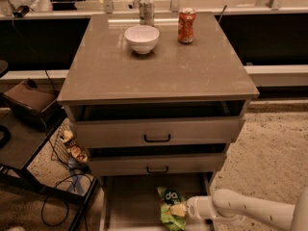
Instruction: Place green rice chip bag into bottom drawer
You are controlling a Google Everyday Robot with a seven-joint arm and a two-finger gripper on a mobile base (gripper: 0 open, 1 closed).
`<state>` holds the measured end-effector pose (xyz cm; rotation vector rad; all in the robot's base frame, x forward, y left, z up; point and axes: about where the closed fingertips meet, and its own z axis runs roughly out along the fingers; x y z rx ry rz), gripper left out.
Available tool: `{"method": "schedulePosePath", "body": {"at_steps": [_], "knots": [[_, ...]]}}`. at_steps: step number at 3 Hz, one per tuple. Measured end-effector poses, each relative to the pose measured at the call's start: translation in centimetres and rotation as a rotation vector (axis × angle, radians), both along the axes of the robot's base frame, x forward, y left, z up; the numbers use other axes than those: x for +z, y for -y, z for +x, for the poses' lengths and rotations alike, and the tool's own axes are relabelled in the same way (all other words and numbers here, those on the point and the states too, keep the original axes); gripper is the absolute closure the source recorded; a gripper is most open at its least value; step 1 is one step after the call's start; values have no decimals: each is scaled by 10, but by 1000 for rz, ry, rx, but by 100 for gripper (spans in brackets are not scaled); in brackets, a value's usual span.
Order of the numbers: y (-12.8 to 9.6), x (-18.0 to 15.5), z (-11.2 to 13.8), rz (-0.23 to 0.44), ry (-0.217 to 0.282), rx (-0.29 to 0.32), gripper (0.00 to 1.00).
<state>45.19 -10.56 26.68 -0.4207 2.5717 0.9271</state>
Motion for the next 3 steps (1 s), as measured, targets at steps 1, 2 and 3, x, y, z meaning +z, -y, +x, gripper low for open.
{"method": "schedulePosePath", "body": {"at_steps": [1,2,3], "knots": [[-1,0,0,1,-1,2,31],[-3,-1,-1,3,-3,4,7],[-4,-1,-2,4,-4,5,0]]}}
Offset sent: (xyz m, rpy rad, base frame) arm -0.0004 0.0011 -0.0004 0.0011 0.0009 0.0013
